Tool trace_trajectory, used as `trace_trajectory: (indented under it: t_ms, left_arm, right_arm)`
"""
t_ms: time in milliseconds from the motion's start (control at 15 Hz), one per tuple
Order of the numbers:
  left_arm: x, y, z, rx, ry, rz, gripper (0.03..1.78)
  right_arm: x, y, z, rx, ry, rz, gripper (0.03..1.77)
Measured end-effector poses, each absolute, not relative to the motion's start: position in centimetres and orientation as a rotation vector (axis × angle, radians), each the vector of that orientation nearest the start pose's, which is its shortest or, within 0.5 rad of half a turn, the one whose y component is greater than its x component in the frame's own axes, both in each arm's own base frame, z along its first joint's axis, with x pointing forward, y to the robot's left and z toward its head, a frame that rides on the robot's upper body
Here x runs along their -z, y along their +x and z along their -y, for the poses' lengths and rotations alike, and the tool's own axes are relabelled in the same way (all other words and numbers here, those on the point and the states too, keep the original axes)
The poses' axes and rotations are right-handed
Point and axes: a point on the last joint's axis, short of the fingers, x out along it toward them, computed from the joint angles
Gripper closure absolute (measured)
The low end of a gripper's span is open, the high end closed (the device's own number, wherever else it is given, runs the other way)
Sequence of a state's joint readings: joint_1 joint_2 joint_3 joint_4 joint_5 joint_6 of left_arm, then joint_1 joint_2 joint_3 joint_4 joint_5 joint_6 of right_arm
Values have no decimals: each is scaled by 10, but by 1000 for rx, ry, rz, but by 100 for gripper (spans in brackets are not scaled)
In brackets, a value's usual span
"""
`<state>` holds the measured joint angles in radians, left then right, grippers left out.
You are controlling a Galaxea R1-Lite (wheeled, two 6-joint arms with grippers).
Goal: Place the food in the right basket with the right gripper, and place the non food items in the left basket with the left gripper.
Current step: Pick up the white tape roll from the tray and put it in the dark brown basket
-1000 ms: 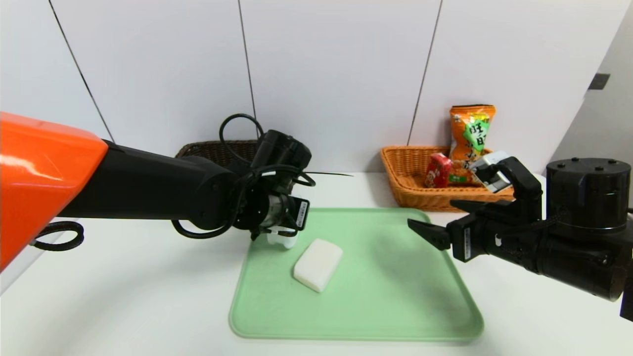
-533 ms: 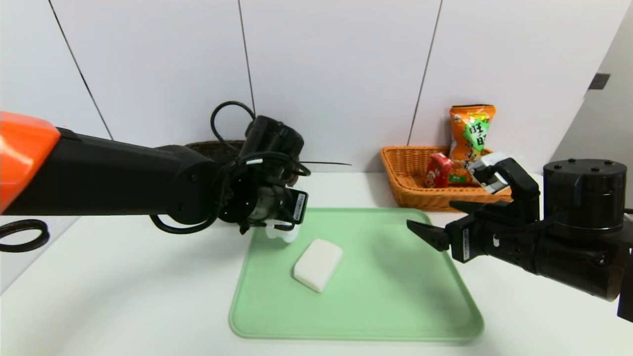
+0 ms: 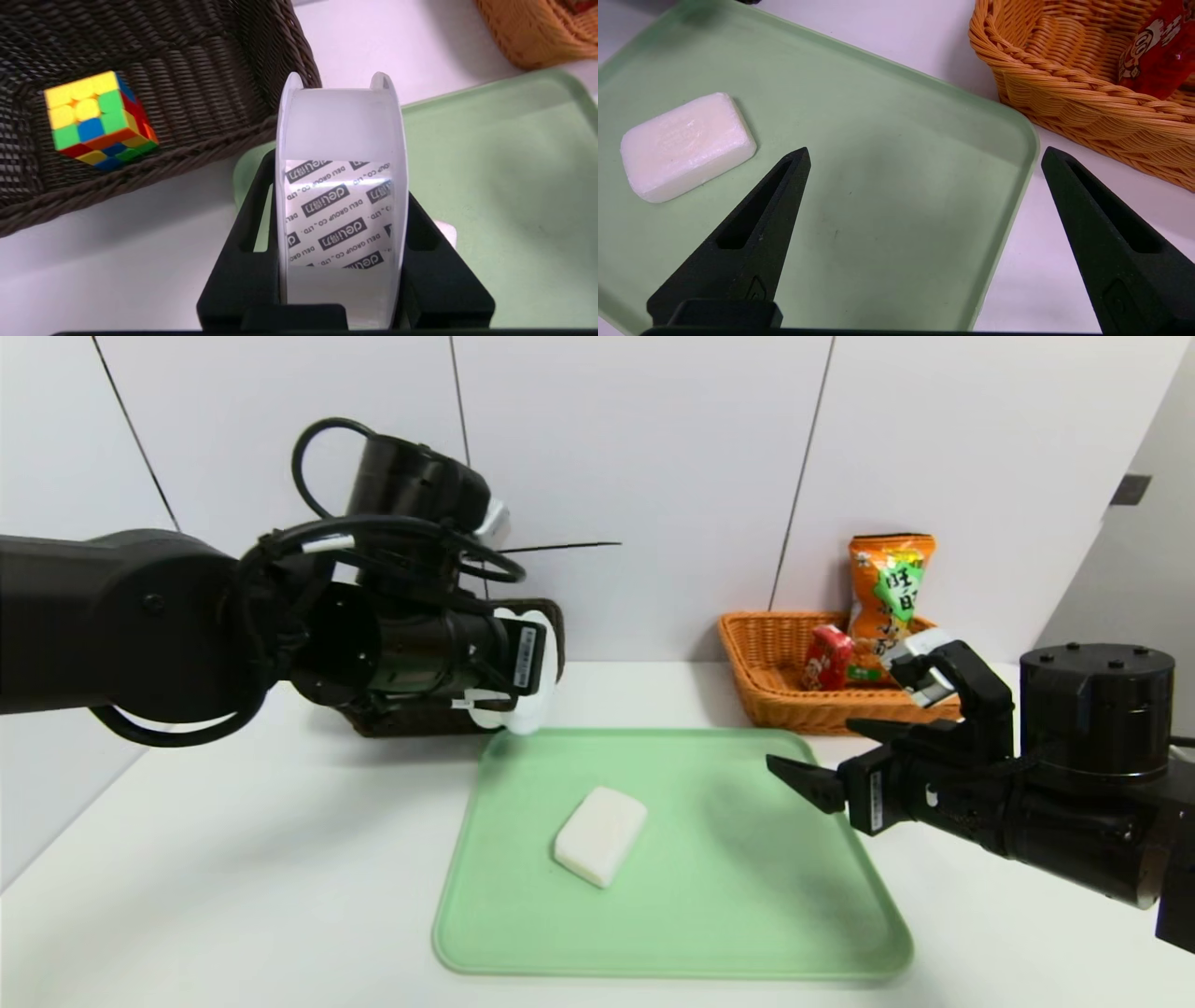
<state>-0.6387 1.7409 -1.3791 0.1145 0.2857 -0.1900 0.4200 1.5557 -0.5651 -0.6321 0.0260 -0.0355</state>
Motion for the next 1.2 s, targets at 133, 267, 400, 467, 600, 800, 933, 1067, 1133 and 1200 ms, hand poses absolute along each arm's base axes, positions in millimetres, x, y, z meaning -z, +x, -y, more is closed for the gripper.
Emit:
trace_trajectory:
  t_ms: [133,267,400,467,600,800,933,1067,1133,1200]
  left_arm:
    - [-272,275,176,273,24,-413,123]
    - [-291,288,158,250,-10,-351,123]
    - [-299,304,140,225,-37,-324,123]
    - [-297,312,135,207,-42,-326,123]
    - [-292,328,131,182,-53,-319,123]
    - [-276,348,133,164,-45,-336,123]
    - [-264,362,138,163,-41,-331,123]
    - [-251,377,139,157,-19,-310,123]
    - [-244,384,136,146,-2,-312,123]
    - [-238,391,130,129,16,-316,123]
  right_arm:
    - [-155,229,-102,-447,-103,-331,9]
    - [-152,229,-101,-443,-103,-335,9]
    - [-151,231,-102,-441,-103,-337,9]
    - [-151,231,-102,-442,-102,-335,9]
    - [-152,232,-103,-445,-104,-334,9]
    - [-152,232,-103,-445,-105,-332,9]
    - [-152,232,-103,-445,-105,-331,9]
    - [-152,231,-103,-446,-105,-330,9]
    - [-153,232,-104,-447,-105,-328,9]
    - [-154,232,-104,-447,-105,-325,9]
